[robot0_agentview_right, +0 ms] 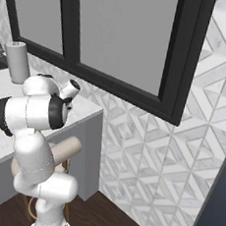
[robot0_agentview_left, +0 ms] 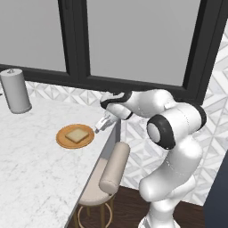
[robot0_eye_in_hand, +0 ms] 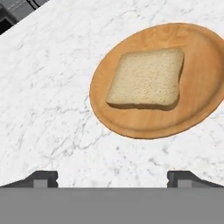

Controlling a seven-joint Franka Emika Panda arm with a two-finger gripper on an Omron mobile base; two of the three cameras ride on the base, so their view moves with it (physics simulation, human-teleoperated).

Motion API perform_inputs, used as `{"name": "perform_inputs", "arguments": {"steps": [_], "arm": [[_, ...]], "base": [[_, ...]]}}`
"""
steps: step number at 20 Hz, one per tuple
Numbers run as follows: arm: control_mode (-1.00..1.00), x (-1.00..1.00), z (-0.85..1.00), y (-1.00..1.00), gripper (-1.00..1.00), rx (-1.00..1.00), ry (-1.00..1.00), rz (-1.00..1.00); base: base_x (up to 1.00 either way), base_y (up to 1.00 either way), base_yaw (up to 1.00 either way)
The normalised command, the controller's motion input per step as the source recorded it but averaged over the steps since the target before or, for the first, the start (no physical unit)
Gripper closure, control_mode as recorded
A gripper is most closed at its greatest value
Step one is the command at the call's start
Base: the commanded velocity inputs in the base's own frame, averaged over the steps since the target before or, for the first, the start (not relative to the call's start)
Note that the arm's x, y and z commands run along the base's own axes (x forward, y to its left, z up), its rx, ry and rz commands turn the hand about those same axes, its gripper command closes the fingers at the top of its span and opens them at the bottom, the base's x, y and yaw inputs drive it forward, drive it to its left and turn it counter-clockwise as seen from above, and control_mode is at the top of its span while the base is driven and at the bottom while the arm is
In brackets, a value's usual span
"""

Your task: Start the toaster. Once the lever pops up, take the bread to the plate on the dining counter.

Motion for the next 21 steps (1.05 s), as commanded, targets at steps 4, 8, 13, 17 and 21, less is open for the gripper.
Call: {"name": "perform_inputs", "arguments": {"steps": [4, 8, 13, 17, 21], "arm": [[-1.00, -0.74, 0.79, -0.07, -1.00, -0.10, -0.01, -0.13], [-1.00, -0.91, 0.74, -0.13, -1.00, -0.24, -0.03, -0.11], [-1.00, -1.00, 0.47, -0.31, -1.00, -0.27, -0.09, -0.12], [-1.00, -1.00, 0.33, -0.42, -1.00, -0.27, -0.22, -0.16], [-1.00, -1.00, 0.18, -0.54, -1.00, -0.22, -0.25, -0.16]], "base": [[0.00, 0.00, 0.00], [0.00, 0.00, 0.00], [0.00, 0.00, 0.00], [0.00, 0.00, 0.00], [0.00, 0.00, 0.00]]}}
